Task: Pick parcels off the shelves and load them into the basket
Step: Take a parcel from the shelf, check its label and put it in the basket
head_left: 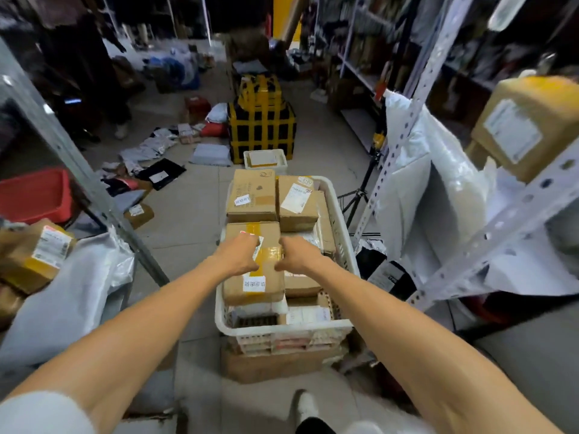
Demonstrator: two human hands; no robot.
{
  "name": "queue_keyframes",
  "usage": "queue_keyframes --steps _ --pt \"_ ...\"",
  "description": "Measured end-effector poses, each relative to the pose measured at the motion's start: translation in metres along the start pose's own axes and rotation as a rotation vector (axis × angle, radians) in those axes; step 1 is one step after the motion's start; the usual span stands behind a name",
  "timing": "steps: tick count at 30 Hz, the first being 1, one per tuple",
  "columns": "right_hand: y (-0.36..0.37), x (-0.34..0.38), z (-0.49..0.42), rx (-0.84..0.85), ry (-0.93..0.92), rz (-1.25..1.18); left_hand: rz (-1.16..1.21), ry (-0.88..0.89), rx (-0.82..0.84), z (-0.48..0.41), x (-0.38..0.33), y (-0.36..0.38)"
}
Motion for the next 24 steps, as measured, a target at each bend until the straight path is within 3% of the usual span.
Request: queue_keyframes --steps 8,13,24 --pt "0.000 0.013 0.075 -0.116 0.044 -0.065 -0.082 0.249 0.005 0.044 -0.050 -0.004" --pt "0.001 -0.023 0.158 -0.192 0.152 -0.103 -0.112 0.434 0.035 0.073 -0.108 0.011" --pt "-0.006 -0.190 0.400 -0.388 0.577 -0.172 -0.151 0.980 0.094 0.151 -0.360 0.030"
Point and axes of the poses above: each hand's wrist, its own z-axis away from the middle knuckle, its own y-axis out of the palm, x = y × z, the point moved 8 cm from there along -z, towards the middle knuckle, and after that the axes turned 1 degree about -z, right-handed, at the moved point
